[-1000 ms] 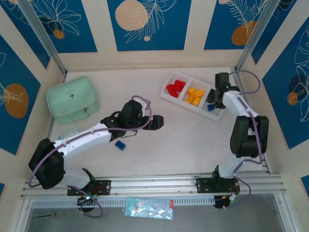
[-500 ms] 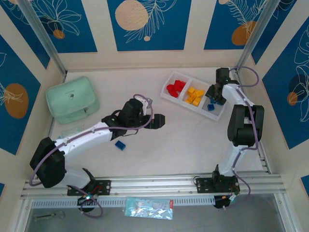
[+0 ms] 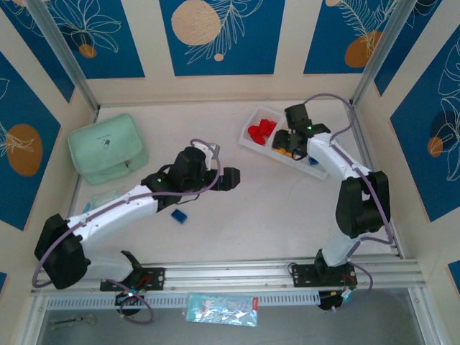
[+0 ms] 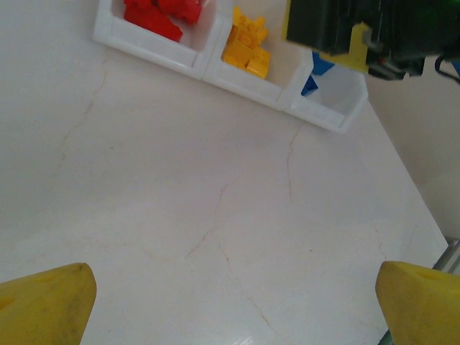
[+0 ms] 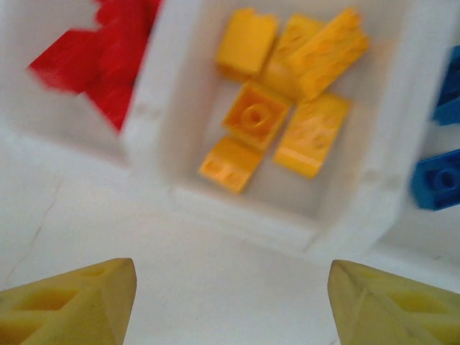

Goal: Sort the legos into containers by color
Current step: Pick up the lego from the center of the table.

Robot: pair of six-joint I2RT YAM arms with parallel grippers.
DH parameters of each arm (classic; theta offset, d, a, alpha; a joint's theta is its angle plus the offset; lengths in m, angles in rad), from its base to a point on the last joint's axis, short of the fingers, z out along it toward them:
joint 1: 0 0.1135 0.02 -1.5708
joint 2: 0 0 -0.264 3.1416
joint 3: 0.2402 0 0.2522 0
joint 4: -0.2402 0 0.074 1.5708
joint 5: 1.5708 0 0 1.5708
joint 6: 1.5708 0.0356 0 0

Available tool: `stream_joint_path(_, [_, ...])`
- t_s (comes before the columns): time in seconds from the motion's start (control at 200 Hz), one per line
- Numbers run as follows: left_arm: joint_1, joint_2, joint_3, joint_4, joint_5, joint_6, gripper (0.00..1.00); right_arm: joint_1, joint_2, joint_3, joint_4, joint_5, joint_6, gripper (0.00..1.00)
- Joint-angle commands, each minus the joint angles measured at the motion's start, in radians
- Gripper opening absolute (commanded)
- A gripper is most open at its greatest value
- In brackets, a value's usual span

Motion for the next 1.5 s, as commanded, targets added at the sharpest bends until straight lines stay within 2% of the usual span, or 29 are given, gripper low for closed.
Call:
stream_joint_path(0.0, [0.014, -0.058, -0.04, -0.063, -0.062, 0.013, 0.99, 0.084, -0.031, -0.024, -0.036, 0.013, 0.004, 0.73])
stream_joint_path(0.31, [0.048, -0.242, -0.161, -0.174, -0.183, -0.035, 0.99, 0.352, 0.046, 0.024, -0.008, -0.044, 0.029, 0.77])
stream_joint_path(0.565, [0.084, -0.376, -0.188, -0.322, -0.258, -0.048, 0.99, 0.499, 0.208, 0.157, 0.034, -0.122, 0.012, 0.8])
stream_joint_path(0.78, [0.095, -0.478, -0.214, -0.409, -0.322, -0.084, 0.99, 0.565, 0.341, 0.276, 0.064, -0.207, -0.014, 0.83])
stream_joint_path(0.935, [0.103, -0.545, -0.239, -0.457, -0.36, -0.108, 0.99, 0.613, 0.425, 0.368, 0.059, -0.214, 0.019, 0.84])
stream_joint_path(1.375, [0.11, -0.627, -0.255, -0.518, -0.405, -0.138, 0.99, 0.663, 0.682, 0.63, -0.033, -0.177, 0.094, 0.87])
stream_joint_path(1.496, [0.113, -0.626, -0.26, -0.509, -0.41, -0.139, 0.99, 0.681, 0.732, 0.695, -0.089, -0.118, 0.074, 0.87])
